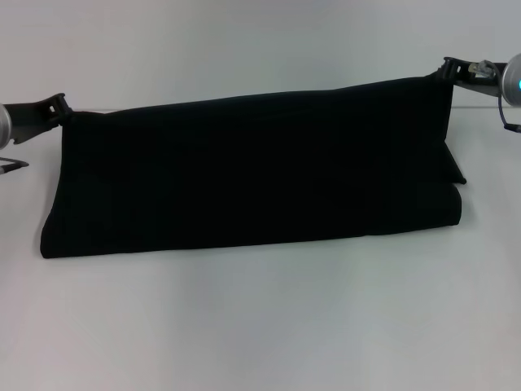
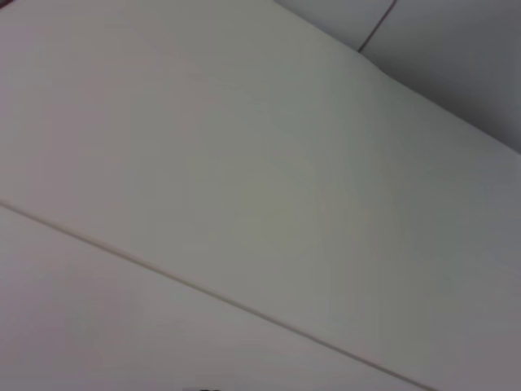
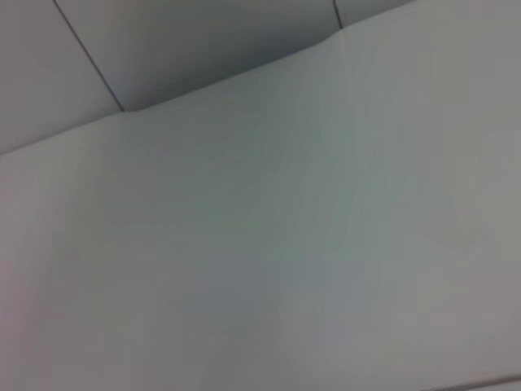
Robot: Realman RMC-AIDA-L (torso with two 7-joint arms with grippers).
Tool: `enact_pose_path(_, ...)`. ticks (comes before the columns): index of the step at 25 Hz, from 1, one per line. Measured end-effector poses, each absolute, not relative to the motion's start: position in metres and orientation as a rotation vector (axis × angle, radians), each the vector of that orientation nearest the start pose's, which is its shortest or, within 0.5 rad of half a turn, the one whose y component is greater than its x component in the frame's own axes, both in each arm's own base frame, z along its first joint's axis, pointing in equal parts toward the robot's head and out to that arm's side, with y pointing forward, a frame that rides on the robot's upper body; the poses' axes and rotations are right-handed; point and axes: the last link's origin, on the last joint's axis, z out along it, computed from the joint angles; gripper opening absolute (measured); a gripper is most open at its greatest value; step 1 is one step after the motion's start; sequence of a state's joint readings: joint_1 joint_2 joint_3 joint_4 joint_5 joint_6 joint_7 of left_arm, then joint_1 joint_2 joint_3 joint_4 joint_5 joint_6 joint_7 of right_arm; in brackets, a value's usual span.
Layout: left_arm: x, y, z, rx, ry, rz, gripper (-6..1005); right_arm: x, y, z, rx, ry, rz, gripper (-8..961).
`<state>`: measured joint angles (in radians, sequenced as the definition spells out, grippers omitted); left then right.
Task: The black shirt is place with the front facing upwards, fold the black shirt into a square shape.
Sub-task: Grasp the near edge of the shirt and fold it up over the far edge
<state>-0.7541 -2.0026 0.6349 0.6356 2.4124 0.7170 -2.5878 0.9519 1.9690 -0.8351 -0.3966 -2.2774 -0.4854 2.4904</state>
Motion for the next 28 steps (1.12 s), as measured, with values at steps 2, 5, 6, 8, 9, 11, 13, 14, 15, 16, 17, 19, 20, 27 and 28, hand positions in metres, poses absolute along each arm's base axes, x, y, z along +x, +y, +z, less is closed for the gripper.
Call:
enact_pose_path(2, -0.298, 0.459, 0.069, -1.611, -1.539, -0.485, 2, 0.232, 0.506, 0.034, -1.757, 1.338, 0.440, 86)
enact_pose_path(5, -0.295, 0.460, 0.068, -1.623, -1.532, -0.479, 2, 0.229, 0.506, 0.031, -1.768, 1.334, 0.435, 103)
enact_pose_path(6, -0.294, 0.460, 0.068, -1.626, -1.530, -0.477, 2, 0.229, 0.505, 0.030, -1.770, 1.334, 0.434, 109)
enact_pose_path(8, -0.292, 0.461, 0.067, -1.637, -1.520, -0.473, 2, 0.229, 0.505, 0.029, -1.771, 1.334, 0.433, 120)
enact_pose_path(9, -0.291, 0.462, 0.067, -1.641, -1.515, -0.473, 2, 0.229, 0.505, 0.029, -1.771, 1.335, 0.432, 126)
enact_pose_path(11, -0.288, 0.463, 0.067, -1.653, -1.496, -0.472, 3, 0.231, 0.504, 0.029, -1.770, 1.338, 0.429, 137)
enact_pose_path(13, -0.285, 0.466, 0.068, -1.673, -1.467, -0.466, 3, 0.235, 0.502, 0.029, -1.766, 1.345, 0.425, 148)
enact_pose_path(14, -0.283, 0.467, 0.068, -1.683, -1.455, -0.462, 3, 0.236, 0.502, 0.030, -1.765, 1.349, 0.422, 154)
enact_pose_path(15, -0.281, 0.469, 0.068, -1.694, -1.443, -0.456, 3, 0.238, 0.501, 0.030, -1.764, 1.352, 0.419, 160)
enact_pose_path(16, -0.279, 0.470, 0.069, -1.704, -1.434, -0.451, 3, 0.240, 0.500, 0.031, -1.763, 1.356, 0.414, 165)
enact_pose_path(17, -0.277, 0.472, 0.069, -1.711, -1.427, -0.447, 3, 0.242, 0.500, 0.032, -1.760, 1.361, 0.409, 171)
enact_pose_path(19, -0.275, 0.473, 0.069, -1.714, -1.423, -0.446, 3, 0.249, 0.499, 0.037, -1.741, 1.372, 0.401, 182)
enact_pose_path(20, -0.275, 0.474, 0.070, -1.711, -1.424, -0.448, 3, 0.252, 0.499, 0.040, -1.731, 1.375, 0.398, 188)
enact_pose_path(27, -0.284, 0.469, 0.079, -1.657, -1.458, -0.484, 332, 0.269, 0.498, 0.085, -1.690, 1.389, 0.433, 378)
enact_pose_path(28, -0.285, 0.467, 0.080, -1.654, -1.455, -0.484, 372, 0.271, 0.495, 0.091, -1.686, 1.407, 0.455, 421)
